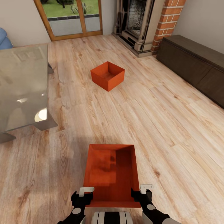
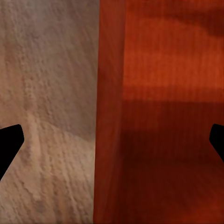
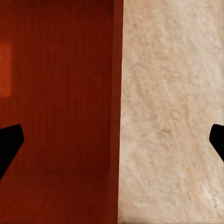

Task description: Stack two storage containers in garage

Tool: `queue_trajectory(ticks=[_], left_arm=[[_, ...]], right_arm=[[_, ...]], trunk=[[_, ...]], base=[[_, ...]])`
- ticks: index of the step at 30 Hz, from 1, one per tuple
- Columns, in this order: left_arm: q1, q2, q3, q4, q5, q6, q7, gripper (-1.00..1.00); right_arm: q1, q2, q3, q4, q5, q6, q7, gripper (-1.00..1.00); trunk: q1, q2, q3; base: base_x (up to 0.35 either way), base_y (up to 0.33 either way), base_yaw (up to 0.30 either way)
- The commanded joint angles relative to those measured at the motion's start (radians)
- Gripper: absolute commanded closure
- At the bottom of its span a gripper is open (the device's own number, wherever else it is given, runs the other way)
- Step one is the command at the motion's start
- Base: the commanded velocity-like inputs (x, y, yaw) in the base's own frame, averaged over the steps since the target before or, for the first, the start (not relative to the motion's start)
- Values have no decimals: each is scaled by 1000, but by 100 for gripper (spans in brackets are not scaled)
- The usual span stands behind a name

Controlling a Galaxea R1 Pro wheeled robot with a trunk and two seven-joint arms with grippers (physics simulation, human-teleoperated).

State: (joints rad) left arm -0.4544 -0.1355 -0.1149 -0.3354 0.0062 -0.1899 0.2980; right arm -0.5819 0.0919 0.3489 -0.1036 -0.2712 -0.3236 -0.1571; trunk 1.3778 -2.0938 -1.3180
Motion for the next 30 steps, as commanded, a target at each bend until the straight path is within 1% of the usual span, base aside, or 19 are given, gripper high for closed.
queue_trajectory(ticks=[1, 20, 25, 30], left_arm=[[0, 1, -8, 1, 0, -2, 9, -100], [0, 2, -9, 3, 1, -2, 9, -100], [0, 16, -9, 6, -3, -2, 8, -100], [0, 21, -9, 39, -3, -2, 7, -100]], right_arm=[[-1, 0, 9, 1, -8, -3, -4, -100], [0, 0, 9, 1, -8, -3, -4, -100], [0, 0, 9, 1, -9, -4, -4, -100], [0, 0, 9, 1, -9, -5, -4, -100]], trunk=[[0, 0, 0], [0, 0, 0], [0, 0, 0], [0, 0, 0]], base=[[0, 0, 0], [0, 0, 0], [0, 0, 0], [0, 0, 0]])
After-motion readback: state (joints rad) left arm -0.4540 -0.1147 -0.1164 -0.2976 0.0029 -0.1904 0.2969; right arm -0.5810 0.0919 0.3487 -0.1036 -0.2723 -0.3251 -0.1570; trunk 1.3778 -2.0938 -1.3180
